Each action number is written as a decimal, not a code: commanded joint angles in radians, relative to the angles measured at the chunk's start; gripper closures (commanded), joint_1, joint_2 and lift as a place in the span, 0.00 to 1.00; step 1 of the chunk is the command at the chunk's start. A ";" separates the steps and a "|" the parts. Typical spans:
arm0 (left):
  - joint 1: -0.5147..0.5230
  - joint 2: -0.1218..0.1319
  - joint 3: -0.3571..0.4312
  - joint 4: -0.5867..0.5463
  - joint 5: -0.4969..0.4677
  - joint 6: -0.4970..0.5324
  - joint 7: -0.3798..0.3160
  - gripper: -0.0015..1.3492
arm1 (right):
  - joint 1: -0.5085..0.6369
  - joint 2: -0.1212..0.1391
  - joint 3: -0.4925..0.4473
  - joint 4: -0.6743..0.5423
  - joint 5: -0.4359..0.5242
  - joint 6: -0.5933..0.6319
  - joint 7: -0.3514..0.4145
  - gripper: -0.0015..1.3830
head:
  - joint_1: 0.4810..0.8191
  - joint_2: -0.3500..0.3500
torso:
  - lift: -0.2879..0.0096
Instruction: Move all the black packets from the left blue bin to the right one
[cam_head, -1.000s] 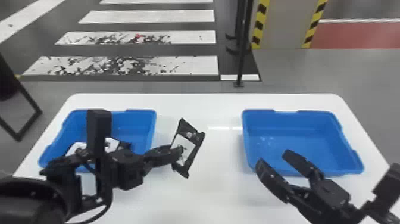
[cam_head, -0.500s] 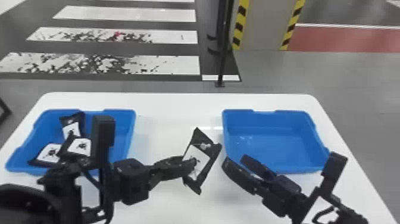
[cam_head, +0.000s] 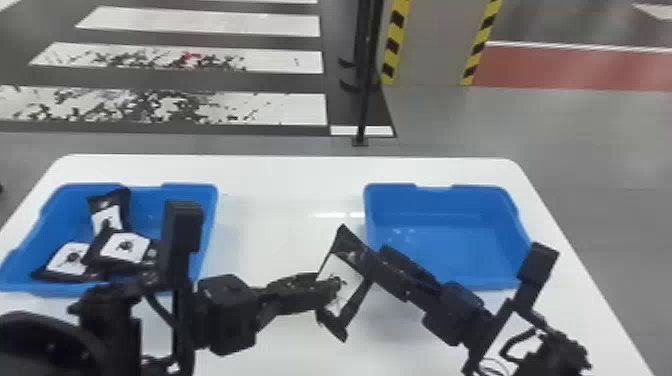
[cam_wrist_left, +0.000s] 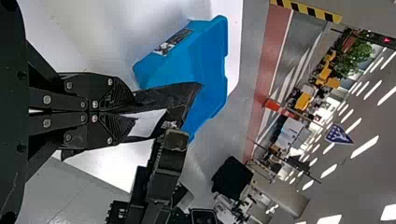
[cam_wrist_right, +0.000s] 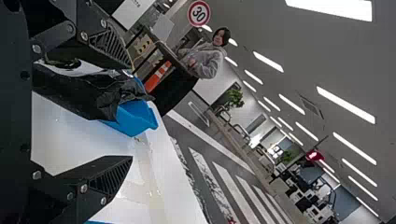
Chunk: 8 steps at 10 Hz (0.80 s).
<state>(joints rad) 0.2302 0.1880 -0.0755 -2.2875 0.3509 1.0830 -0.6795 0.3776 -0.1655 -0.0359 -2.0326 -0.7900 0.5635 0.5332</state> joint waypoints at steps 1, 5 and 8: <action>0.003 0.001 0.004 0.001 0.000 0.002 0.000 0.89 | -0.002 0.000 0.006 0.014 -0.032 -0.004 -0.001 0.70 | 0.63 0.38 | 0.50; -0.005 -0.001 0.016 0.004 -0.002 -0.006 0.002 0.89 | 0.020 0.001 0.092 0.034 -0.223 0.018 0.011 0.92 | 0.63 0.48 | 0.50; 0.013 -0.002 0.020 0.011 0.060 -0.013 0.025 0.74 | 0.008 0.001 0.084 0.056 -0.247 -0.026 0.011 0.92 | 0.63 0.49 | 0.50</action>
<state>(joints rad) 0.2352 0.1865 -0.0576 -2.2797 0.3836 1.0718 -0.6559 0.3897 -0.1641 0.0502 -1.9863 -1.0306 0.5426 0.5454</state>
